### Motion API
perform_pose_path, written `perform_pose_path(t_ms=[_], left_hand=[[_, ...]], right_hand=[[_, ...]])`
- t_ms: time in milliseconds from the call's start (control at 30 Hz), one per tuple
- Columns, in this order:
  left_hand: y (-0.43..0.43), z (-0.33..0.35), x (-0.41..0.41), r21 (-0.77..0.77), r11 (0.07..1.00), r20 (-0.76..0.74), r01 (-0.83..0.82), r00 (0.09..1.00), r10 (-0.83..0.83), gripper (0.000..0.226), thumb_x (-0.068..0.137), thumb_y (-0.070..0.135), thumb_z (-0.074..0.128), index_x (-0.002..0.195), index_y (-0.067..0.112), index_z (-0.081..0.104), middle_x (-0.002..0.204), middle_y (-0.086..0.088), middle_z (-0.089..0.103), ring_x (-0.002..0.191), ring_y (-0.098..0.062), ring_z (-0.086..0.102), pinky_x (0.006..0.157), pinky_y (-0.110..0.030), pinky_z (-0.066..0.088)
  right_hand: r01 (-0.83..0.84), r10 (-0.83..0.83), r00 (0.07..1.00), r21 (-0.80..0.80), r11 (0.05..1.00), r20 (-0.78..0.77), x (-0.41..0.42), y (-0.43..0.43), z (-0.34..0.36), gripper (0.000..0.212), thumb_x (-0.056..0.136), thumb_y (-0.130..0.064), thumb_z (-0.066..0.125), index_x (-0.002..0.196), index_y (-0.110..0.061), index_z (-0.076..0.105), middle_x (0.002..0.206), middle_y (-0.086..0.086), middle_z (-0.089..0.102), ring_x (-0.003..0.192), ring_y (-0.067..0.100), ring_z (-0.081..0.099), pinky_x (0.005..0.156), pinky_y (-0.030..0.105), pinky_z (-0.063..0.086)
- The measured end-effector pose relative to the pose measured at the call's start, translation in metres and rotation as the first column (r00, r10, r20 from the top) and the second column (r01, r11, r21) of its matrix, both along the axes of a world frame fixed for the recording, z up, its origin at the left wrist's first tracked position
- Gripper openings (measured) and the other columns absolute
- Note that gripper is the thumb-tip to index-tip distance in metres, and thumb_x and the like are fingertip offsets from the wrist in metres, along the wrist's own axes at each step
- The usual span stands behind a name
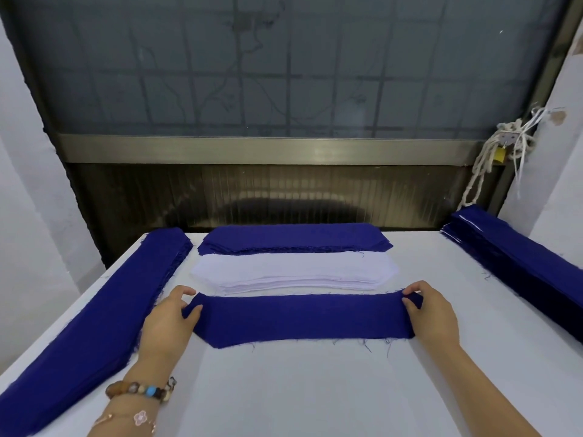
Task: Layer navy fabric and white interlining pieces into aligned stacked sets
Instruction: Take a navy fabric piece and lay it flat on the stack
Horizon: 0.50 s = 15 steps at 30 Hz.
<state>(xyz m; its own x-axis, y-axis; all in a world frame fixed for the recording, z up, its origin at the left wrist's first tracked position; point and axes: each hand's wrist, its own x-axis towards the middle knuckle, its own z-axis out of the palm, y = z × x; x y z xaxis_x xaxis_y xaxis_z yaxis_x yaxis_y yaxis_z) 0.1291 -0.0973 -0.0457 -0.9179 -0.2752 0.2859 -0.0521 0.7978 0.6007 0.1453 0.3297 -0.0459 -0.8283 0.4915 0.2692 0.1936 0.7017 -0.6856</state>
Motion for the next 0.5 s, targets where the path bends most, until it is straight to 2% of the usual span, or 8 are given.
perform_pose_path(t_ms=[200, 300, 500], left_hand=[[-0.0010, 0.0005, -0.0013, 0.038, 0.999, 0.008, -0.030, 1.000, 0.030, 0.027, 0.091, 0.017, 0.064, 0.116, 0.015, 0.055, 0.064, -0.003, 0.057, 0.058, -0.017, 0.057, 0.050, -0.024, 0.040], [-0.0016, 0.0005, -0.0017, 0.071, 0.996, 0.009, -0.062, 0.998, 0.062, 0.026, 0.090, 0.012, 0.064, 0.115, 0.010, 0.057, 0.069, -0.004, 0.056, 0.062, -0.015, 0.056, 0.051, -0.021, 0.037], [0.0002, 0.0020, 0.0016, 0.021, 0.998, -0.015, -0.052, 0.998, 0.053, 0.023, 0.092, 0.003, 0.059, 0.112, 0.011, 0.060, 0.090, -0.003, 0.047, 0.065, -0.014, 0.052, 0.054, -0.020, 0.038]], right_hand=[[0.040, -0.040, 0.999, 0.013, 0.999, 0.008, -0.0003, -0.0010, 0.0009, 0.010, 0.092, -0.004, 0.053, 0.096, -0.011, 0.058, 0.096, 0.012, 0.059, 0.078, 0.027, 0.055, 0.067, 0.030, 0.041], [0.072, -0.071, 0.997, 0.020, 0.997, -0.020, 0.0002, -0.0002, 0.0001, 0.011, 0.091, 0.000, 0.052, 0.096, -0.006, 0.061, 0.094, 0.017, 0.056, 0.087, 0.035, 0.055, 0.074, 0.038, 0.046], [0.244, -0.283, 0.950, 0.250, 0.937, 0.132, -0.0001, -0.0025, -0.0011, 0.012, 0.095, -0.022, 0.051, 0.104, -0.025, 0.059, 0.116, 0.009, 0.050, 0.107, 0.030, 0.041, 0.086, 0.040, 0.030]])
